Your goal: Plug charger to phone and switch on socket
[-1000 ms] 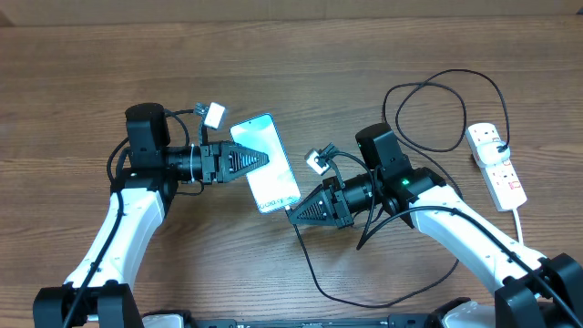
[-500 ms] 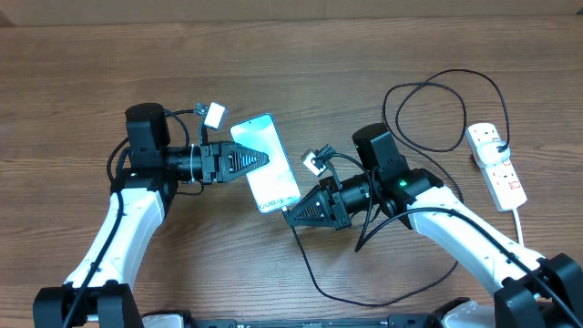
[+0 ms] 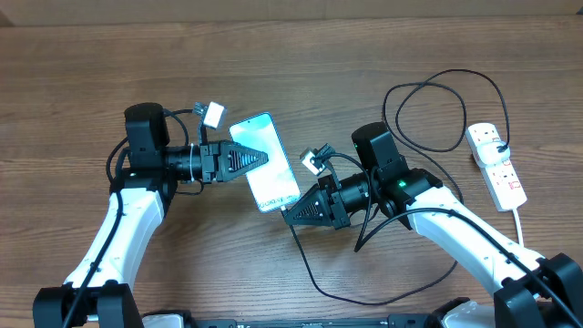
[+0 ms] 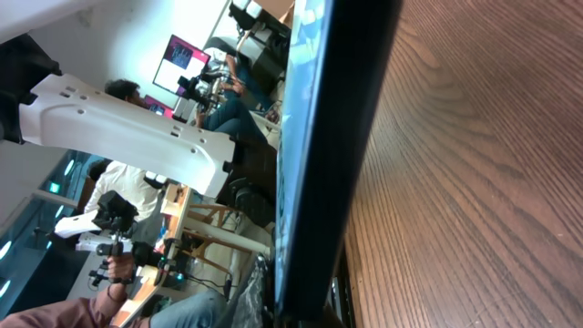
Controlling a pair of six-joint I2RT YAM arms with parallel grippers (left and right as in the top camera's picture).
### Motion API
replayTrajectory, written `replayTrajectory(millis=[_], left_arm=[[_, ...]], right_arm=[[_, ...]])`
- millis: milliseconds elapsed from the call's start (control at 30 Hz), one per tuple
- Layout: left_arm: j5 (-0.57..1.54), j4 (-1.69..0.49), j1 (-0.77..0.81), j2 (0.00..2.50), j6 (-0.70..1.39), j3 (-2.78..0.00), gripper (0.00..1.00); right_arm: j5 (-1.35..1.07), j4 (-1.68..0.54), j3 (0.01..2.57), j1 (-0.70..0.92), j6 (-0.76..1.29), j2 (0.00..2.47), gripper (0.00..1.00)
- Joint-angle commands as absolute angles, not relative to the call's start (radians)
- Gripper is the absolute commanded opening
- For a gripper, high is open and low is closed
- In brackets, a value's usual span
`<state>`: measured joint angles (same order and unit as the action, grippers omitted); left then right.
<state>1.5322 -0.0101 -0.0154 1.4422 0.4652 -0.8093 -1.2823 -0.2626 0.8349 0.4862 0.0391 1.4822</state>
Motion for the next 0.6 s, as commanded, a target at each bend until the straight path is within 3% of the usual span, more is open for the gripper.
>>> replayTrajectory(millis=[0, 567], left_arm=[[1.564, -0.01, -0.012, 1.442, 0.45, -0.818, 0.04], [1.565, -0.01, -0.012, 1.442, 0.449, -0.818, 0.04]], right_arm=[[-1.284, -0.234, 0.857, 0.487, 0.054, 1.483, 0.04], [-1.205, -0.265, 0.857, 0.487, 0.056, 1.483, 0.04]])
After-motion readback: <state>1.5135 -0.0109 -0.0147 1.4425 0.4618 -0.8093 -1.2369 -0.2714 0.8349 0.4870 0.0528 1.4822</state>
